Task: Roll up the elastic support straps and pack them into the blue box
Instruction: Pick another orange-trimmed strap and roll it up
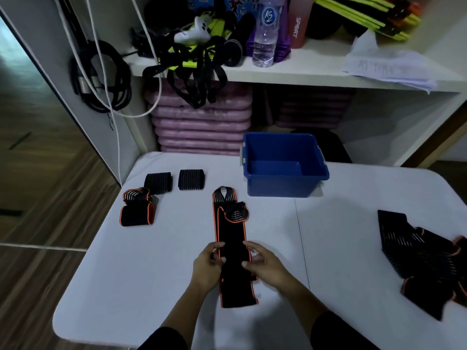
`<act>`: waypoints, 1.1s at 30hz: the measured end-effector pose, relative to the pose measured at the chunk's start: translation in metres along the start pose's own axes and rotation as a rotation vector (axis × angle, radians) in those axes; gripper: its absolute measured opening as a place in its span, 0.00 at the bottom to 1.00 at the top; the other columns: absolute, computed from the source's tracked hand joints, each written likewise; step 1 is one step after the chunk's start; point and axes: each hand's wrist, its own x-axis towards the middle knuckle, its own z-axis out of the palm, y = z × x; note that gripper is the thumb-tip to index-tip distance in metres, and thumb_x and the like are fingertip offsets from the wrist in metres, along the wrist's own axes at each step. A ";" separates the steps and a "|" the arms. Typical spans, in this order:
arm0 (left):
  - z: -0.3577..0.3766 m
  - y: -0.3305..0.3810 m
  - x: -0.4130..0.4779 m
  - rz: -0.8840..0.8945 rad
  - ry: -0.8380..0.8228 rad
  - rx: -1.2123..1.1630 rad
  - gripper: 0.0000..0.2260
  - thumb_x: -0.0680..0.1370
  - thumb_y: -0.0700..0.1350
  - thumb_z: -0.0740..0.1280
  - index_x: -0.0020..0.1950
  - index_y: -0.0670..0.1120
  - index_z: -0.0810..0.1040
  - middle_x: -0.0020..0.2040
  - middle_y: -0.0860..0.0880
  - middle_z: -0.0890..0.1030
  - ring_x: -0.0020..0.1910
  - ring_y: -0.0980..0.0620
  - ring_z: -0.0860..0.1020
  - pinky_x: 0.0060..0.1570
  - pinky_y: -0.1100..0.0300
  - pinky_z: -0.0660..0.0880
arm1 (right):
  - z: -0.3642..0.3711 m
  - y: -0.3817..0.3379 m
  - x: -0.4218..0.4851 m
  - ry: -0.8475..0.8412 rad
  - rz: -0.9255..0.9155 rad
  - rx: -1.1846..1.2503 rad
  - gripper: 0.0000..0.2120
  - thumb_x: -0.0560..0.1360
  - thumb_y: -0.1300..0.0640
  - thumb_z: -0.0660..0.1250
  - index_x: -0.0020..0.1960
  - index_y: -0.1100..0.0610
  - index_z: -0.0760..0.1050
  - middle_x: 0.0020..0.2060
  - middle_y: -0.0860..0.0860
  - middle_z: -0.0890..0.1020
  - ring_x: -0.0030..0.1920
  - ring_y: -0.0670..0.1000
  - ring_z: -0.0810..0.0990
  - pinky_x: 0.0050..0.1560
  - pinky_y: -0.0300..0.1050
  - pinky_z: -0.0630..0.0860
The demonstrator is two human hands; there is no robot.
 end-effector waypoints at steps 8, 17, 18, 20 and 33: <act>0.004 -0.016 -0.016 0.004 -0.102 0.324 0.23 0.70 0.35 0.69 0.63 0.49 0.72 0.43 0.49 0.77 0.42 0.51 0.75 0.40 0.73 0.70 | 0.013 0.012 -0.012 0.081 -0.019 -0.147 0.21 0.73 0.58 0.69 0.64 0.46 0.72 0.44 0.45 0.78 0.51 0.52 0.80 0.57 0.48 0.78; -0.006 0.023 0.036 0.154 0.102 0.214 0.20 0.73 0.38 0.68 0.64 0.51 0.73 0.45 0.46 0.80 0.42 0.50 0.79 0.46 0.61 0.75 | -0.007 -0.027 0.045 0.285 0.029 -0.077 0.23 0.76 0.50 0.66 0.69 0.43 0.66 0.57 0.53 0.80 0.59 0.53 0.77 0.64 0.46 0.70; -0.006 0.029 0.045 0.170 0.087 0.187 0.21 0.73 0.38 0.68 0.65 0.51 0.72 0.45 0.46 0.80 0.42 0.49 0.79 0.47 0.59 0.76 | -0.009 -0.032 0.053 0.289 0.026 -0.052 0.24 0.76 0.51 0.66 0.70 0.42 0.65 0.58 0.53 0.79 0.60 0.53 0.76 0.65 0.48 0.70; -0.003 0.038 0.061 0.194 0.054 0.158 0.24 0.73 0.37 0.67 0.67 0.52 0.71 0.47 0.48 0.80 0.43 0.50 0.79 0.50 0.59 0.76 | -0.011 -0.038 0.071 0.279 0.029 -0.015 0.25 0.76 0.51 0.66 0.70 0.40 0.64 0.59 0.53 0.77 0.61 0.53 0.76 0.66 0.51 0.71; 0.012 0.051 0.116 0.020 0.104 -0.058 0.20 0.71 0.31 0.66 0.59 0.49 0.76 0.42 0.50 0.81 0.40 0.56 0.79 0.45 0.75 0.72 | -0.009 -0.053 0.124 0.255 -0.066 0.177 0.25 0.70 0.59 0.69 0.52 0.29 0.72 0.48 0.38 0.83 0.52 0.45 0.81 0.62 0.53 0.75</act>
